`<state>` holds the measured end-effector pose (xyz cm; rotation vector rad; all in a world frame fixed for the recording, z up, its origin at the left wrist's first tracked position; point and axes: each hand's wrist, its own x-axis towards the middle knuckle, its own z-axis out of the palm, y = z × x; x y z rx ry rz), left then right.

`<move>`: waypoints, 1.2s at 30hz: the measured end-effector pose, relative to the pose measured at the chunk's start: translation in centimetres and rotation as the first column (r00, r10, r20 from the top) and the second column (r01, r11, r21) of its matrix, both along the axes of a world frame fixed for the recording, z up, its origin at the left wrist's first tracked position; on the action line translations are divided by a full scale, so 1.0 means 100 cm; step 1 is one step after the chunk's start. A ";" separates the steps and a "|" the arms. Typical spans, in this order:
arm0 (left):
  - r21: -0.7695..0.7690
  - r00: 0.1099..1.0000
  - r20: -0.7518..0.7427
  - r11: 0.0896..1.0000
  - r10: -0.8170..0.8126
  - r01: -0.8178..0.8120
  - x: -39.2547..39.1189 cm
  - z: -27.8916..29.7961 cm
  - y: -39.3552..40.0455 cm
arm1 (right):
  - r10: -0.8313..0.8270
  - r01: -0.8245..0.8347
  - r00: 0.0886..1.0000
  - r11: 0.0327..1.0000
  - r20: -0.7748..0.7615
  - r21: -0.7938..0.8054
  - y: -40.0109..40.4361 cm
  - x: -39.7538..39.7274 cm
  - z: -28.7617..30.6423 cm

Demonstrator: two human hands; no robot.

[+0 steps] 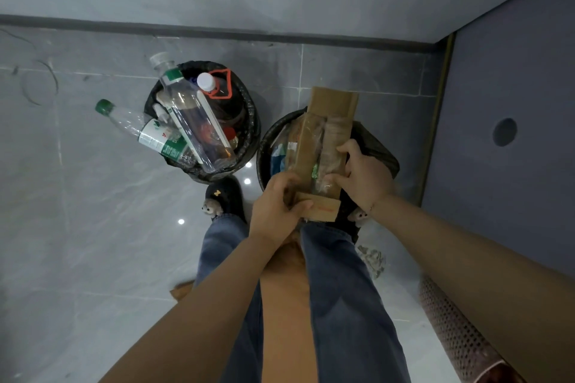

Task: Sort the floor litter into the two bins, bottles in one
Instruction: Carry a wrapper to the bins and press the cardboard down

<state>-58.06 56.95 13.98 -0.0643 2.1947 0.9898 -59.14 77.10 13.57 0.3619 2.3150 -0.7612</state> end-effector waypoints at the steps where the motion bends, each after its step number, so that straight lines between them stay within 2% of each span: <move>1: 0.008 0.996 0.048 0.997 0.077 -0.078 0.001 0.002 0.002 | -0.018 0.018 1.000 0.999 0.003 -0.031 0.000 -0.001 0.002; 3: 0.017 0.982 0.113 0.987 0.154 -0.157 0.000 0.002 0.001 | -0.072 0.070 0.994 0.997 -0.084 -0.031 0.002 -0.005 0.006; 6: 0.003 0.983 0.147 0.994 0.111 -0.112 -0.002 -0.007 -0.002 | -0.297 0.314 0.892 0.949 -0.342 -0.004 0.014 -0.025 0.003; 8: 0.026 0.980 0.178 0.996 0.083 -0.089 -0.004 -0.012 -0.004 | -0.371 0.351 0.886 0.929 -0.280 -0.119 0.022 -0.045 -0.002; 10: 0.062 0.971 0.223 0.993 0.084 -0.100 -0.002 -0.017 -0.008 | -0.311 0.265 0.939 0.926 -0.148 -0.268 0.022 -0.054 -0.004; 11: 0.074 0.965 0.245 0.991 0.090 -0.111 -0.001 -0.018 -0.010 | -0.269 0.213 0.953 0.923 -0.140 -0.320 0.020 -0.053 -0.003; 13: 0.136 0.949 0.294 0.978 0.115 -0.160 0.004 -0.018 -0.015 | -0.268 0.172 0.933 0.919 -0.240 -0.354 0.014 -0.043 0.004; 15: 0.186 0.931 0.333 0.958 0.147 -0.218 0.010 -0.016 -0.015 | -0.220 0.128 0.893 0.960 -0.392 -0.247 0.010 -0.025 0.010; 17: 0.175 0.914 0.363 0.951 0.180 -0.256 0.012 -0.012 -0.010 | 0.008 -0.005 0.897 1.000 -0.443 0.008 0.001 -0.003 0.012; 18: 0.178 0.910 0.367 0.946 0.192 -0.271 0.014 -0.011 -0.006 | 0.081 -0.051 0.911 0.995 -0.404 0.083 -0.005 0.008 0.011; 20: 0.197 0.910 0.362 0.937 0.203 -0.287 0.018 -0.012 0.002 | 0.089 -0.048 0.941 0.990 -0.325 0.133 -0.016 0.023 0.009; 25: 0.140 0.905 0.331 0.934 0.269 -0.329 0.019 -0.011 0.017 | -0.228 0.250 0.935 0.967 -0.270 0.051 -0.029 0.008 0.014; 27: 0.084 0.922 0.272 0.948 0.276 -0.308 0.019 -0.008 0.028 | -0.267 0.294 0.930 0.953 -0.251 0.077 -0.030 0.001 0.017; 30: 0.037 0.933 0.207 0.951 0.293 -0.307 0.027 -0.013 0.043 | -0.353 0.364 0.927 0.928 -0.123 0.079 -0.036 -0.003 0.016; 34: 0.137 0.894 0.309 0.915 0.324 -0.379 0.034 -0.013 0.040 | -0.337 0.343 0.939 0.931 -0.069 0.122 -0.054 0.006 0.001; 36: 0.193 0.910 0.345 0.931 0.230 -0.309 0.034 -0.013 0.025 | -0.364 0.371 0.928 0.916 -0.074 0.152 -0.061 0.009 -0.008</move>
